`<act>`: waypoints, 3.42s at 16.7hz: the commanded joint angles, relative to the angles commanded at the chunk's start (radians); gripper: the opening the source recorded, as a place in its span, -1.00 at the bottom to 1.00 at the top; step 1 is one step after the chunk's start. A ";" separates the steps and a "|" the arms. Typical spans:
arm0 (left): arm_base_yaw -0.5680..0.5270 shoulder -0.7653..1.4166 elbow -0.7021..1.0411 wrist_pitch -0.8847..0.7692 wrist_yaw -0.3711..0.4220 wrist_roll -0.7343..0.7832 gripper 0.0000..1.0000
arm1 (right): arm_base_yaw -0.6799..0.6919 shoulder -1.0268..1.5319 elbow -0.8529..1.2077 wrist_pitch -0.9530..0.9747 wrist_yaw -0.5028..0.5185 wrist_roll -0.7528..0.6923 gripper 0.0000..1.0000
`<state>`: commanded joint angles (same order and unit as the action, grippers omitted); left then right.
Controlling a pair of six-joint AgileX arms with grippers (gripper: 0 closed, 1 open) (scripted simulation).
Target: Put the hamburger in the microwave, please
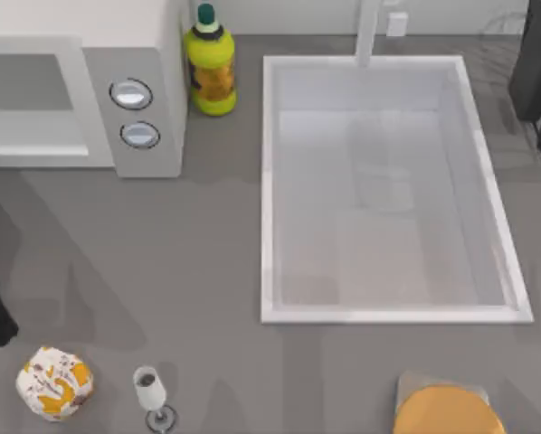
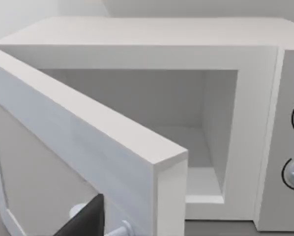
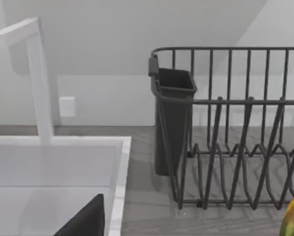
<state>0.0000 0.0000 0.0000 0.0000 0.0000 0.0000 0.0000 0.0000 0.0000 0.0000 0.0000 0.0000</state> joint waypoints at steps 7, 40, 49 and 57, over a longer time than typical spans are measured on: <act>-0.042 0.162 0.119 -0.133 0.000 0.040 1.00 | 0.000 0.000 0.000 0.000 0.000 0.000 1.00; -0.260 1.586 0.664 -0.656 -0.003 0.308 1.00 | 0.000 0.000 0.000 0.000 0.000 0.000 1.00; -0.295 1.630 0.636 -0.582 0.002 0.276 0.70 | 0.000 0.000 0.000 0.000 0.000 0.000 1.00; -0.295 1.630 0.636 -0.582 0.002 0.276 -0.51 | 0.000 0.000 0.000 0.000 0.000 0.000 1.00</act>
<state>-0.2945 1.6298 0.6363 -0.5816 0.0015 0.2758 0.0000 0.0000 0.0000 0.0000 0.0000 0.0000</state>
